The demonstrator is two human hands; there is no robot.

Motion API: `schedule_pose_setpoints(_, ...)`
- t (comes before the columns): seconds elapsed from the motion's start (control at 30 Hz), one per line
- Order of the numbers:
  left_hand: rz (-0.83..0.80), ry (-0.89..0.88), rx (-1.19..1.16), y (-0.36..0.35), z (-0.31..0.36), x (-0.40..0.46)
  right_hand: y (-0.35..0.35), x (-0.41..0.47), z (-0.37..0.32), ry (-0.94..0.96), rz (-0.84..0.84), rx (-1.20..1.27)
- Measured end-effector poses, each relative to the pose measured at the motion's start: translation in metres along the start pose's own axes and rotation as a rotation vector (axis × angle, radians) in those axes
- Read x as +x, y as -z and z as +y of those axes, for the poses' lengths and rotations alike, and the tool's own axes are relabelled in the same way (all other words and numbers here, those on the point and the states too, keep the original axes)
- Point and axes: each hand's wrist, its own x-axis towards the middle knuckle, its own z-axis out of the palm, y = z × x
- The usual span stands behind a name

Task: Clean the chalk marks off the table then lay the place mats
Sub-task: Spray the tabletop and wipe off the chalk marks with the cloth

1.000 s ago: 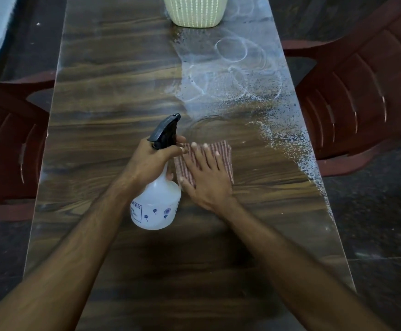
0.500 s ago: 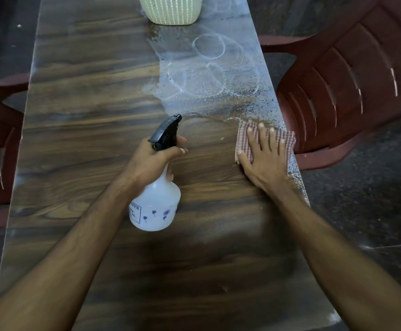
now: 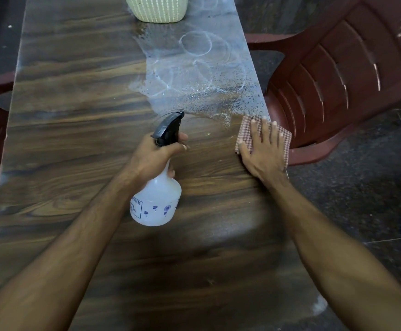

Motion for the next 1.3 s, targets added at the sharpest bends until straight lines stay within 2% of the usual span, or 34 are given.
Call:
schedule_pose_setpoints(0.1, -0.024, 0.006, 0.016, -0.008, -0.002, -0.001, -0.003, -0.018, -0.014, 0.044, -0.009, 0.006)
schedule_pose_setpoints(0.23, -0.029, 0.011, -0.012, -0.015, -0.002, -0.001, -0.018, -0.095, -0.013, 0.189, -0.06, -0.012)
schedule_pose_setpoints(0.33, -0.028, 0.009, -0.017, -0.013, -0.002, -0.001, -0.025, -0.118, 0.002, 0.198, -0.08, -0.035)
schedule_pose_setpoints(0.5, -0.012, 0.013, -0.007, 0.0, -0.001, -0.001, -0.005, -0.042, 0.011, 0.043, -0.01, -0.015)
schedule_pose_setpoints(0.67, -0.004, 0.001, -0.025, 0.01, -0.002, 0.0, 0.003, 0.023, -0.028, -0.031, 0.008, 0.004)
schedule_pose_setpoints(0.83, -0.029, -0.002, -0.034, 0.019, -0.002, 0.008, -0.016, -0.035, -0.074, 0.239, -0.028, -0.035)
schedule_pose_setpoints(0.93, -0.037, -0.002, -0.023, 0.026, -0.002, 0.015, -0.022, -0.071, -0.065, 0.299, -0.052, -0.018)
schedule_pose_setpoints(1.03, -0.027, 0.0, -0.003, 0.039, -0.004, 0.022, -0.014, -0.038, -0.034, 0.141, -0.018, -0.079)
schedule_pose_setpoints(1.17, -0.027, -0.002, 0.005, 0.053, -0.008, 0.034, 0.004, 0.045, -0.028, -0.117, 0.065, -0.001)
schedule_pose_setpoints(1.3, -0.017, -0.005, -0.004, 0.066, -0.013, 0.047, 0.004, 0.084, -0.077, -0.087, 0.06, 0.001)
